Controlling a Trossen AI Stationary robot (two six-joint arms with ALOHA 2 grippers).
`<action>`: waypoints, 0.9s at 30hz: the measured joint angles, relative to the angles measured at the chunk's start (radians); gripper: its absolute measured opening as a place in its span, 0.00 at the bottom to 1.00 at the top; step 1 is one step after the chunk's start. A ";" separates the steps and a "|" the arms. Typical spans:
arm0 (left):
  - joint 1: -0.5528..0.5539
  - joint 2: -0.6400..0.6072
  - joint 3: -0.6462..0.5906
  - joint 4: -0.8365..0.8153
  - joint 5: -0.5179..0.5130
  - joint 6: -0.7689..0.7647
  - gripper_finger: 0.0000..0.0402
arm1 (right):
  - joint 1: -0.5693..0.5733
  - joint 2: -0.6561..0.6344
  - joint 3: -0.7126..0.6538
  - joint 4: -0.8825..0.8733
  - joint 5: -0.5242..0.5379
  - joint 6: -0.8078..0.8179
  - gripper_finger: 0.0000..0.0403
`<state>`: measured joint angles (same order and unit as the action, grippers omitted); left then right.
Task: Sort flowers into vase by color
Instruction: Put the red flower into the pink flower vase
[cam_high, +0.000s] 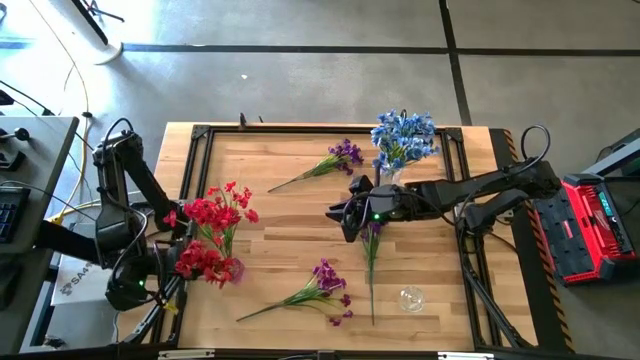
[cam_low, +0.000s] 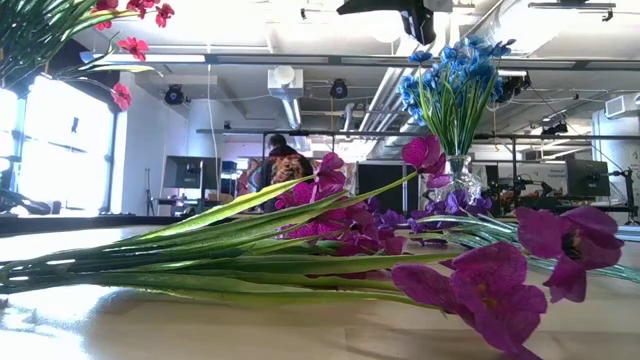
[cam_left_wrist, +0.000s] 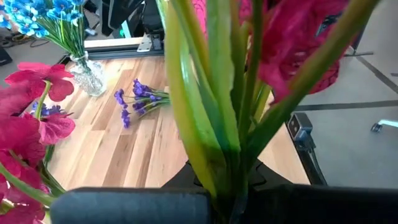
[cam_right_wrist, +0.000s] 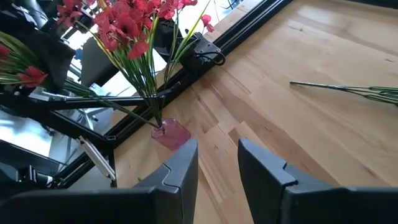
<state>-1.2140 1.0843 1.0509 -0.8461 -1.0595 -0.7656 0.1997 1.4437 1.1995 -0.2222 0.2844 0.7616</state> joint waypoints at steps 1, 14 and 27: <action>0.000 0.000 -0.005 0.000 0.000 0.002 0.00 | 0.000 0.000 0.000 0.000 0.000 0.001 0.26; 0.000 0.000 -0.081 -0.014 0.008 -0.069 0.00 | 0.003 0.000 0.000 0.001 0.000 0.009 0.26; -0.041 -0.001 -0.082 -0.017 0.010 -0.090 0.24 | 0.007 0.000 0.000 0.001 -0.008 0.023 0.26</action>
<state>-1.2554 1.0831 0.9691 -0.8635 -1.0494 -0.8552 0.2070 1.4437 1.1999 -0.2211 0.2768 0.7847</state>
